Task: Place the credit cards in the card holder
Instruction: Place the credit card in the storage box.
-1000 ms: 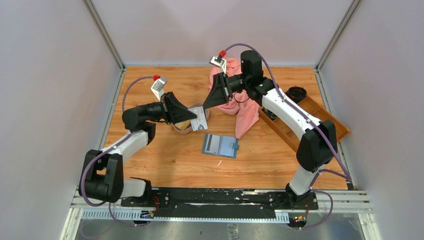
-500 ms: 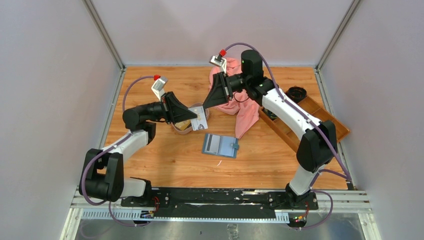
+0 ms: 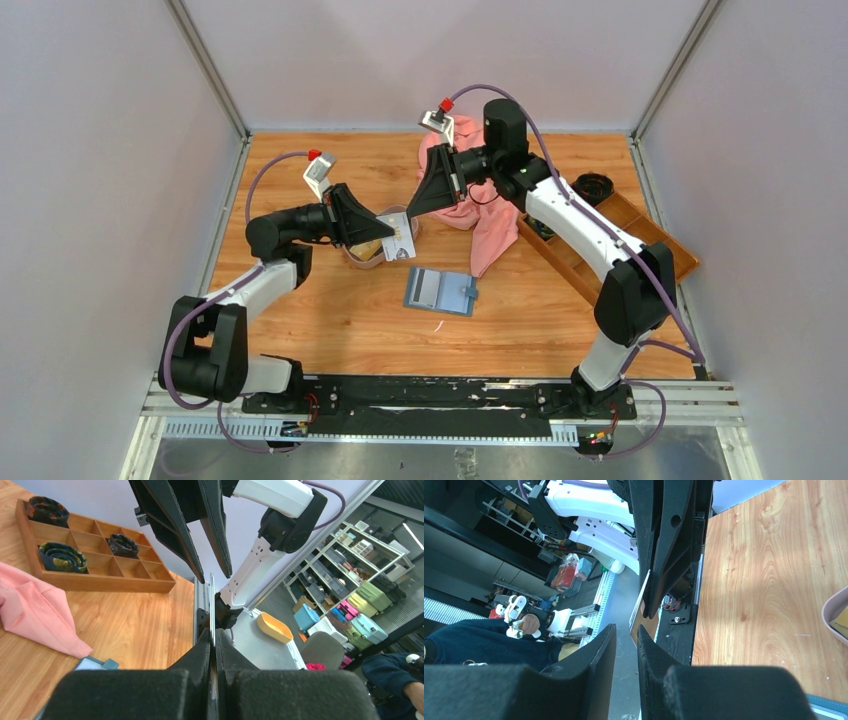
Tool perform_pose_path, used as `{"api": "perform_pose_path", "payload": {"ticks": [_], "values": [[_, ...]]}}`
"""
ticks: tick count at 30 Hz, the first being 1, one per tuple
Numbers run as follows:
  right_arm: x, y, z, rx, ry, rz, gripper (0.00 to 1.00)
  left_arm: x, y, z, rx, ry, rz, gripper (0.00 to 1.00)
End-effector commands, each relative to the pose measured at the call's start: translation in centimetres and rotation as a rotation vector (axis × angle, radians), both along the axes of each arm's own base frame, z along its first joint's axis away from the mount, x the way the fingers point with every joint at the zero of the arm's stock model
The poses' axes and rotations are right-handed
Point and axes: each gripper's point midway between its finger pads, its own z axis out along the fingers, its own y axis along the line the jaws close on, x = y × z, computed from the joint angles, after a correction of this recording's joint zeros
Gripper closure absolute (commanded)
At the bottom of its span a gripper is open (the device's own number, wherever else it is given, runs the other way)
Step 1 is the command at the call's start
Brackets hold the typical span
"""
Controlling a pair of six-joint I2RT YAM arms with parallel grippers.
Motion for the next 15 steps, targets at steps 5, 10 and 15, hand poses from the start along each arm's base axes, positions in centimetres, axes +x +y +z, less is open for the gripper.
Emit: {"api": "perform_pose_path", "payload": {"ticks": [5, 10, 15], "values": [[-0.10, 0.16, -0.36, -0.009, 0.002, 0.000, 0.74, -0.42, -0.05, 0.87, -0.009, -0.068, -0.009, 1.00], [-0.05, 0.36, -0.80, -0.019, 0.009, -0.003, 0.71, -0.40, -0.04, 0.88, -0.009, -0.067, -0.009, 1.00], [0.04, 0.50, -0.92, -0.025, 0.005, -0.010, 0.71, -0.42, -0.03, 0.91, -0.009, -0.068, -0.009, 1.00]]}}
